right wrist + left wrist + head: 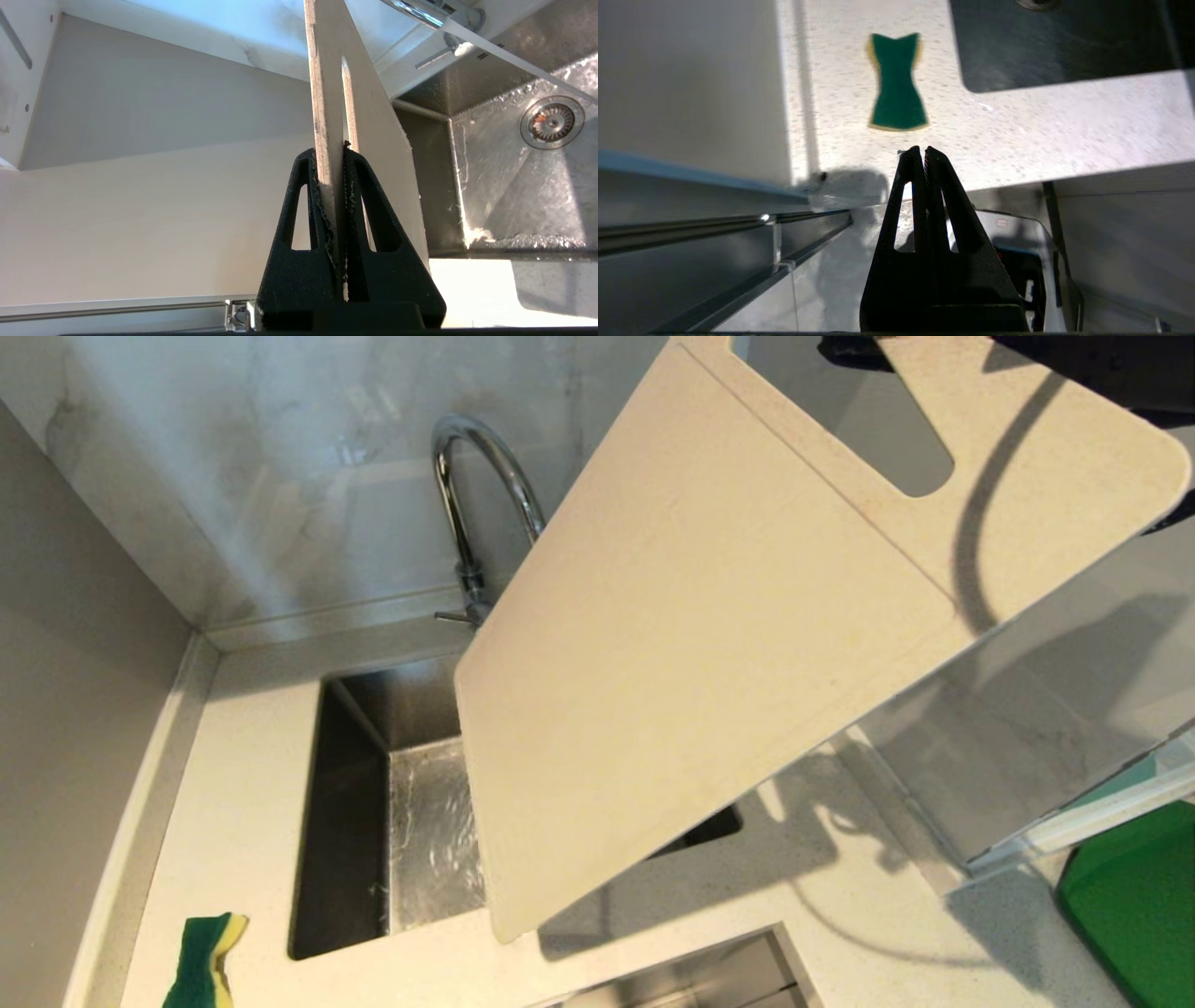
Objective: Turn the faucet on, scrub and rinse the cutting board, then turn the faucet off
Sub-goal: Put down the cutting board
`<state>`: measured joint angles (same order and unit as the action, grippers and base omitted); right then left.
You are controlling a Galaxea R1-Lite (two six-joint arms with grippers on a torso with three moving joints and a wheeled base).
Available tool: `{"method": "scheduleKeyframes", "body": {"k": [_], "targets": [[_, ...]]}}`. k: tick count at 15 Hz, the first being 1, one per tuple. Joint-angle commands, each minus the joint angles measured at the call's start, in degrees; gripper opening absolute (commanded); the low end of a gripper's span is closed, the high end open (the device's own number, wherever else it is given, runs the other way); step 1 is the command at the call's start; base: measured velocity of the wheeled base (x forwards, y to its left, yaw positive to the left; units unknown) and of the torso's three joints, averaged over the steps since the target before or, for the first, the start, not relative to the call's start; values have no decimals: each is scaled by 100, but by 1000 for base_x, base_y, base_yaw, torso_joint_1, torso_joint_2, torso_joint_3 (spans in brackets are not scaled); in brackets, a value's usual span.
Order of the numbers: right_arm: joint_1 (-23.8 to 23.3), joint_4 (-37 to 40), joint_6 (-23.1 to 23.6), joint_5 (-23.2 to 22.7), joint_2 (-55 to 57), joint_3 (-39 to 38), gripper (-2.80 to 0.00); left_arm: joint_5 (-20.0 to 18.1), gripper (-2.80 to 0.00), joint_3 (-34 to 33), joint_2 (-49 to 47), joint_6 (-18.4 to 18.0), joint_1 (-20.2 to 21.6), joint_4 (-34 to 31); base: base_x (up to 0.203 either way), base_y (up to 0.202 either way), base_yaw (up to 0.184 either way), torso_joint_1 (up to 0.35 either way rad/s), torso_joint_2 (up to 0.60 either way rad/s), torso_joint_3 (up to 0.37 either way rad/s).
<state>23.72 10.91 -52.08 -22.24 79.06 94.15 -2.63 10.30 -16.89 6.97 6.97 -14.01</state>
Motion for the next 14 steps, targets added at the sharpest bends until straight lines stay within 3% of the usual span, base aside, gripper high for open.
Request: {"method": "scheduleKeyframes", "body": {"k": [1, 3, 5, 8, 10, 14], "targets": [[1, -1, -30, -17, -4, -37, -280, -448, -280, -254, 76, -183, -55, 41, 0, 0, 0, 0, 0, 0], [1, -1, -30, -17, -4, -28, -280, -501, -280, -314, 54, -193, -506, 67, 0, 0, 0, 0, 0, 0], [1, -1, -30, -17, -31, -28, -280, -246, -280, -362, 269, -199, -793, 79, 0, 0, 0, 0, 0, 0], [1, -1, -21, -17, -31, -55, -280, 22, -280, -422, 1031, -232, -763, 77, 0, 0, 0, 0, 0, 0], [1, -1, -21, -17, -39, -72, -280, 193, -280, -465, 1617, -633, -731, 87, 0, 0, 0, 0, 0, 0], [1, 7, -21, -8, -151, -139, -280, 372, -280, -802, 1691, -808, -706, 1032, 0, 0, 0, 0, 0, 0]]}}
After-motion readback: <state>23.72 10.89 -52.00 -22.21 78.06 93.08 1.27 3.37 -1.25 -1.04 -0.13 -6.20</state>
